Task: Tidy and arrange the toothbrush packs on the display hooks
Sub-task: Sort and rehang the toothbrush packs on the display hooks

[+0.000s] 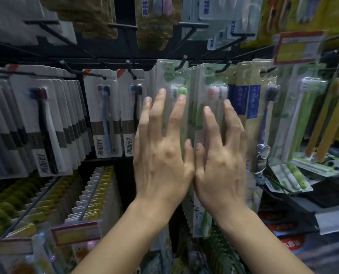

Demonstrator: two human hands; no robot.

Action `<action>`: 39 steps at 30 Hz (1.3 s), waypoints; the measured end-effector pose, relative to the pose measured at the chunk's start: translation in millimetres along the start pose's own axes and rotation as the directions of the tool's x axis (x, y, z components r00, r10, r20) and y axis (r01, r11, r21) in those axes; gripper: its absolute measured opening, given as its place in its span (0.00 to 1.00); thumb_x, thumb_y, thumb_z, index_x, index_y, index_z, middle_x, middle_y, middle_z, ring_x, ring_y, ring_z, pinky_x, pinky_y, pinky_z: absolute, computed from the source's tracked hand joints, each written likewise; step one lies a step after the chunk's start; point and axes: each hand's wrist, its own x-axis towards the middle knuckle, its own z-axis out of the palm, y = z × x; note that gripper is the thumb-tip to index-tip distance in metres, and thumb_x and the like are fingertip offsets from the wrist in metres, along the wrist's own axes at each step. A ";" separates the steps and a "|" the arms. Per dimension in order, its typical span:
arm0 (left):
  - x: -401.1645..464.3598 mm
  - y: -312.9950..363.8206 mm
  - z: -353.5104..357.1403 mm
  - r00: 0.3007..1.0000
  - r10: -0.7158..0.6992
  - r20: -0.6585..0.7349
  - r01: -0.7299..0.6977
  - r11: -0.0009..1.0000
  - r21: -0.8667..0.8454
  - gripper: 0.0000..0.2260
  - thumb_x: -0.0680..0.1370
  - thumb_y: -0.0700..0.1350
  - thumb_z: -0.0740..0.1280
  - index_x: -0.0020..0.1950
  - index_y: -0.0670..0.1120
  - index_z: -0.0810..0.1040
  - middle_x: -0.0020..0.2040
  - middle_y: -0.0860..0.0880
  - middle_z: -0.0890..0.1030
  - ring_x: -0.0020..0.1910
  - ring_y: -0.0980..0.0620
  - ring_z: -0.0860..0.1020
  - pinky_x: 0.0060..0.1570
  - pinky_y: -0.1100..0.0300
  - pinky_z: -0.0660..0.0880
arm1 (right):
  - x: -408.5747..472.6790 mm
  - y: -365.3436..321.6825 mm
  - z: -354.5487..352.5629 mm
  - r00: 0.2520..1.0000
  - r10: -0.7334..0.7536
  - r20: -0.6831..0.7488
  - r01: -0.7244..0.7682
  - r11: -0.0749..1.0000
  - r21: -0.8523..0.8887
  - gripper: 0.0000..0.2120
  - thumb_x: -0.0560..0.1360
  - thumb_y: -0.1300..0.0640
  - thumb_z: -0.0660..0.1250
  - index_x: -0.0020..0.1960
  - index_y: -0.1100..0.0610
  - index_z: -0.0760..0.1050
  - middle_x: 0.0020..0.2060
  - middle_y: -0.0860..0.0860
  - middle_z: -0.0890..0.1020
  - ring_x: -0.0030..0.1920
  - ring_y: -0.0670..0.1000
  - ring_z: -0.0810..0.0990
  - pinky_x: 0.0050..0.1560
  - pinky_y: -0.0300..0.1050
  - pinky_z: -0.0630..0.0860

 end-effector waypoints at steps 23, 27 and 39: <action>13.4 -9.4 7.0 0.995 0.049 0.084 -0.050 0.999 0.012 0.37 0.80 0.50 0.69 0.86 0.53 0.55 0.87 0.50 0.50 0.86 0.47 0.45 0.81 0.41 0.56 | 11.1 8.1 18.2 0.996 -0.080 0.038 0.085 0.986 -0.144 0.32 0.83 0.57 0.65 0.83 0.61 0.56 0.84 0.55 0.50 0.83 0.60 0.51 0.82 0.57 0.55; 11.1 -13.0 4.2 0.996 0.050 0.070 -0.049 0.999 -0.013 0.35 0.80 0.50 0.68 0.85 0.52 0.57 0.86 0.50 0.52 0.86 0.47 0.47 0.81 0.43 0.57 | 7.4 5.5 18.4 0.995 -0.103 -0.001 0.102 0.992 -0.074 0.30 0.83 0.59 0.66 0.82 0.63 0.60 0.83 0.58 0.54 0.81 0.61 0.55 0.80 0.57 0.60; 5.9 -36.1 -20.6 0.990 -0.052 -0.129 0.040 0.994 -0.099 0.19 0.78 0.45 0.70 0.69 0.45 0.77 0.63 0.46 0.73 0.62 0.46 0.71 0.62 0.50 0.74 | -2.8 -31.6 12.1 0.971 -0.184 -0.152 0.201 0.973 0.111 0.22 0.79 0.67 0.67 0.72 0.67 0.74 0.68 0.65 0.75 0.66 0.63 0.74 0.69 0.49 0.71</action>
